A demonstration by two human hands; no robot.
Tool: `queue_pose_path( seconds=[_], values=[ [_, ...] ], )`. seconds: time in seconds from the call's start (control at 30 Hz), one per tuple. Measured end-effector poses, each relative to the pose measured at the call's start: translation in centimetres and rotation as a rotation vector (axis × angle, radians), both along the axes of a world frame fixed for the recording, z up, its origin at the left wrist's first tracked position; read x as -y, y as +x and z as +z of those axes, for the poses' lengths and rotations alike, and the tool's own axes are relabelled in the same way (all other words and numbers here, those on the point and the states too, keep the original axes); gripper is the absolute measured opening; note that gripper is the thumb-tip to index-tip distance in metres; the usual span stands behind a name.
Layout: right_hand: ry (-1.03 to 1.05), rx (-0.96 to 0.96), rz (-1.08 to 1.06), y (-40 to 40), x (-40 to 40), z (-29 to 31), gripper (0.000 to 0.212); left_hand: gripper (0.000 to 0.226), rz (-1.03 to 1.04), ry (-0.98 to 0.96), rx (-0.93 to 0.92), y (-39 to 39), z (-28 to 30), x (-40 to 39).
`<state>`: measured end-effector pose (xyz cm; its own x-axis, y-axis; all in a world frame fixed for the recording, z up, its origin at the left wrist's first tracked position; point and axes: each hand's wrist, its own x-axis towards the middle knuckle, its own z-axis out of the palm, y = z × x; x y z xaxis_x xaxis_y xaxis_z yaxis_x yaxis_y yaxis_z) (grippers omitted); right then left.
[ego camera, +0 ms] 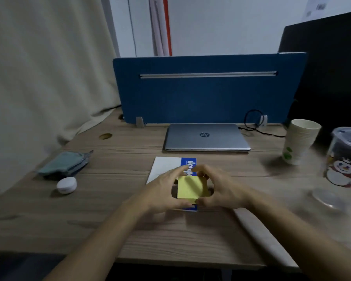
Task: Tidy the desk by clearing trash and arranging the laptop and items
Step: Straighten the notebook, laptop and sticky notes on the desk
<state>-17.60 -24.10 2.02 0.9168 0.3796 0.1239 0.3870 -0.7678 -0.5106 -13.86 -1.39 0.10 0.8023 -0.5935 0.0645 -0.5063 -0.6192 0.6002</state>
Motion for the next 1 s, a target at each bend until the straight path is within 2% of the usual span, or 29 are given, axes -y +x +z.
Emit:
queue_pose_path(
  seconds=[0.3, 0.47, 0.63, 0.83, 1.0],
  values=[
    [0.047, 0.003, 0.019, 6.0, -4.4, -0.1, 0.083, 0.102, 0.173, -0.024, -0.023, 6.3, 1.1, -7.5],
    [0.021, -0.014, -0.049, 8.9, -3.1, -1.2, 0.074, 0.103, 0.272, -0.072, -0.103, 12.6, 0.9, -10.5],
    [0.025, 0.030, -0.093, 11.8, -1.8, -1.9, 0.061, 0.105, 0.297, -0.046, -0.145, 19.2, 0.8, -10.5],
    [-0.019, 0.118, -0.140, 15.6, -1.0, -2.1, 0.053, 0.092, 0.257, 0.019, -0.147, 26.6, -0.2, -9.4],
    [-0.043, 0.157, -0.203, 19.1, -0.7, -2.6, 0.049, 0.089, 0.263, 0.077, -0.134, 31.3, -1.0, -8.9]
  ],
)
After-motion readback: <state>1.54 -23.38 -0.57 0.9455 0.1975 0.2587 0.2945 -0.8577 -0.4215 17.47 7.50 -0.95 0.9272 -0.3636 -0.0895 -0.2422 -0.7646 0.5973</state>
